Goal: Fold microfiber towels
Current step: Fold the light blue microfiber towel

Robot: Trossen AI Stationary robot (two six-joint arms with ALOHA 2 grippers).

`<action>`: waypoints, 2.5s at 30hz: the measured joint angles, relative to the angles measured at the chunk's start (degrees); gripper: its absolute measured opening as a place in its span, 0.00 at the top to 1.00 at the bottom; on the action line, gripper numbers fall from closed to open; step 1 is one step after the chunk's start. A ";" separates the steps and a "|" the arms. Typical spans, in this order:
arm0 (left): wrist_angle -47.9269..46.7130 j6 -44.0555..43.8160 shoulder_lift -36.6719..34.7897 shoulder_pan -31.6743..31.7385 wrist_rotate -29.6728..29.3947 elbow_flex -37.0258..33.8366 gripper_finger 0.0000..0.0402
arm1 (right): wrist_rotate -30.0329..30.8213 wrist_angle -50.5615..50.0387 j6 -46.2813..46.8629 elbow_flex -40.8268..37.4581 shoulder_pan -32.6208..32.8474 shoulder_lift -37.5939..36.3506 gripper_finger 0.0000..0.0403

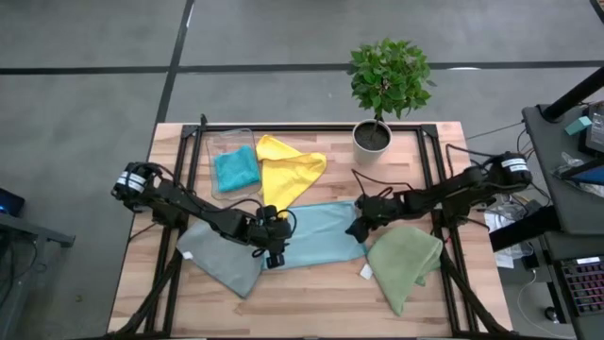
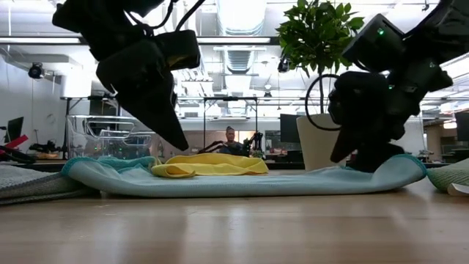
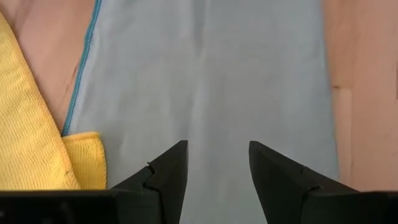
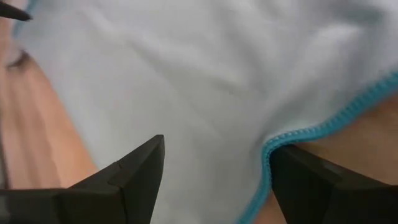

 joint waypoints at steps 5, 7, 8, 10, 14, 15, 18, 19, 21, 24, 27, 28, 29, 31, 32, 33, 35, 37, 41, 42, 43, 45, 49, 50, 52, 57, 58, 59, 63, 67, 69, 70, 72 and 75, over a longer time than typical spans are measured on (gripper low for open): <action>-0.12 0.04 0.00 0.00 0.00 0.00 0.61 | -0.62 3.31 -0.06 0.00 0.02 1.38 0.39; -0.32 0.04 0.00 0.00 0.00 0.00 0.61 | -0.52 3.00 -0.06 -0.07 0.02 0.83 0.43; -0.41 0.04 0.00 0.00 0.00 0.00 0.61 | -0.44 2.79 -0.06 -0.08 0.02 0.59 0.46; -0.54 0.42 0.00 0.00 0.00 0.00 0.61 | -0.43 2.40 -0.04 -0.18 0.02 -0.03 0.54; -0.55 1.07 -0.04 0.00 0.00 0.00 0.61 | 1.22 1.81 -0.56 -0.31 0.07 -0.47 0.75; -0.54 1.10 -0.04 0.00 0.00 0.00 0.61 | 1.92 1.69 -0.81 -0.33 0.07 -0.47 0.81; -0.52 1.11 -0.04 0.00 -0.01 0.00 0.61 | 3.01 1.94 -2.12 -0.35 0.07 -0.40 0.95; -0.54 1.14 -0.04 0.00 0.00 0.00 0.61 | 3.16 2.03 -2.23 -0.35 0.07 -0.43 0.96; -0.63 1.40 -0.18 -0.04 0.00 0.00 0.61 | 3.21 1.96 -2.29 -0.35 0.07 -0.98 0.97; -3.98 1.43 -2.03 -0.46 0.15 0.00 0.61 | 3.47 0.78 -2.69 -0.33 0.07 -2.88 0.97; -9.62 0.19 -5.04 -1.15 0.15 0.00 0.61 | 3.83 -2.65 -3.20 -0.30 0.07 -6.02 0.98; -11.79 -0.57 -6.01 -1.29 0.20 0.00 0.61 | 4.16 -4.32 -3.44 -0.12 0.03 -7.33 0.98; -13.80 -1.52 -6.74 -1.52 0.18 0.00 0.61 | 4.37 -6.29 -3.74 0.13 -0.13 -8.72 0.98; -16.93 -3.00 -8.07 -1.97 0.11 0.00 0.61 | 5.65 -11.65 -4.40 1.34 -0.44 -11.44 0.98; -18.14 -3.47 -8.31 -2.21 -0.02 0.00 0.61 | 6.57 -15.12 -4.83 2.22 -0.65 -12.77 0.98; -18.64 -3.54 -8.39 -2.39 -0.07 -0.01 0.61 | 7.60 -19.29 -5.37 3.30 -0.86 -14.13 0.98; -18.33 -3.54 -8.37 -2.98 -0.04 -0.40 0.61 | 10.03 -27.67 -6.56 6.14 -1.20 -16.09 0.98; -17.20 -3.55 -7.80 -3.11 -0.03 -0.86 0.61 | 12.84 -36.10 -7.09 9.60 -1.20 -17.34 0.98; -13.12 -3.58 -6.28 -2.99 -0.10 -3.07 0.61 | 15.56 -47.81 -8.06 16.64 -1.20 -17.21 0.98; -10.71 -3.55 -5.92 -3.00 -0.12 -3.68 0.61 | 15.66 -49.52 -8.30 18.25 -1.20 -16.55 0.98; -9.15 -3.54 -5.61 -3.02 -0.11 -4.29 0.61 | 15.66 -50.47 -8.42 19.73 -1.20 -15.71 0.98; -5.68 -3.46 -4.58 -2.95 -0.27 -5.28 0.61 | 15.61 -51.17 -8.54 22.29 -1.20 -13.58 0.98; 3.67 -1.76 -2.92 -2.88 -1.44 -7.14 0.61 | 13.44 -51.30 -9.74 27.65 -1.20 -7.42 0.98; 5.64 -1.47 -2.40 -2.89 -1.80 -7.50 0.61 | 12.75 -51.42 -9.84 29.15 -1.20 -5.59 0.98; 6.63 -1.39 -1.30 -2.86 -2.08 -8.21 0.61 | 11.39 -51.36 -10.06 32.46 -1.20 -1.78 0.98; 7.76 -1.45 1.69 -2.86 -4.48 -8.38 0.61 | 10.04 -52.36 -11.15 41.32 -1.12 7.91 0.98; 8.15 -1.45 2.39 -2.86 -4.91 -8.30 0.61 | 9.97 -52.54 -11.45 43.12 -1.04 9.71 0.98; 8.16 -1.56 2.98 -2.86 -5.11 -8.26 0.61 | 9.95 -52.54 -11.86 44.87 -0.85 11.41 0.98; 10.67 -1.62 4.94 -2.86 -5.99 -8.13 0.61 | 9.78 -53.11 -13.05 51.36 -0.06 18.14 0.98; 12.75 -1.60 5.77 -2.86 -6.05 -8.13 0.61 | 9.83 -53.44 -13.69 56.53 0.72 23.13 0.98; 13.29 -1.57 5.79 -2.86 -6.03 -8.16 0.61 | 9.87 -53.50 -13.79 58.23 1.14 25.03 0.98; 13.37 -1.55 5.74 -2.86 -6.04 -8.18 0.61 | 9.95 -53.64 -13.80 59.06 1.32 25.91 0.98; 13.30 -1.53 5.49 -2.86 -6.12 -8.22 0.61 | 10.00 -53.39 -14.03 60.19 1.65 27.10 0.98; 13.30 -1.49 5.46 -2.86 -6.16 -8.24 0.61 | 10.00 -52.80 -14.05 61.35 1.86 28.69 0.98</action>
